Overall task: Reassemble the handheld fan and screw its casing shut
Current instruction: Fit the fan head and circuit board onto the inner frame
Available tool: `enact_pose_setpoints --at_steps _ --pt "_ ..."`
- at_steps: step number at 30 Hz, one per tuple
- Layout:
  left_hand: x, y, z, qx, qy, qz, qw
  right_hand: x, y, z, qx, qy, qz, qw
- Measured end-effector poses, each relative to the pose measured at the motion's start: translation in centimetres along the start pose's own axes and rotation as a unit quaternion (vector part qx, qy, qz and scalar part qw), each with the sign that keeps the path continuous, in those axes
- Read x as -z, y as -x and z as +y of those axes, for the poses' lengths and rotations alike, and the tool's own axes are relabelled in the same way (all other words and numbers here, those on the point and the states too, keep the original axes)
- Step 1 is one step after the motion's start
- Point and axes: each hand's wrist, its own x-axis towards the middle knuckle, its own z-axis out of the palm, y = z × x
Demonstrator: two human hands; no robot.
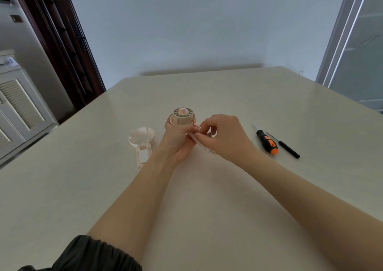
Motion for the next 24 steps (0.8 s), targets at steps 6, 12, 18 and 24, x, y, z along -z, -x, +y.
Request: enact_pose_setpoints --at_steps 6,12,18,24 --pt "-0.2 0.4 0.1 0.004 -0.004 -0.020 1.000 1.4 -0.8 0.1 -0.110 -0.125 0.013 0.986" --pt "-0.6 0.9 0.3 0.017 -0.024 -0.068 0.997 2.4 -1.2 0.5 -0.194 -0.248 -0.058 0.947" --pt "-0.5 0.8 0.0 0.024 -0.041 -0.036 0.998 3.3 -1.2 0.4 -0.195 -0.297 -0.133 0.925" --pt "-0.4 0.7 0.0 0.027 -0.037 -0.034 0.998 3.2 -1.2 0.7 -0.191 -0.305 -0.108 0.927"
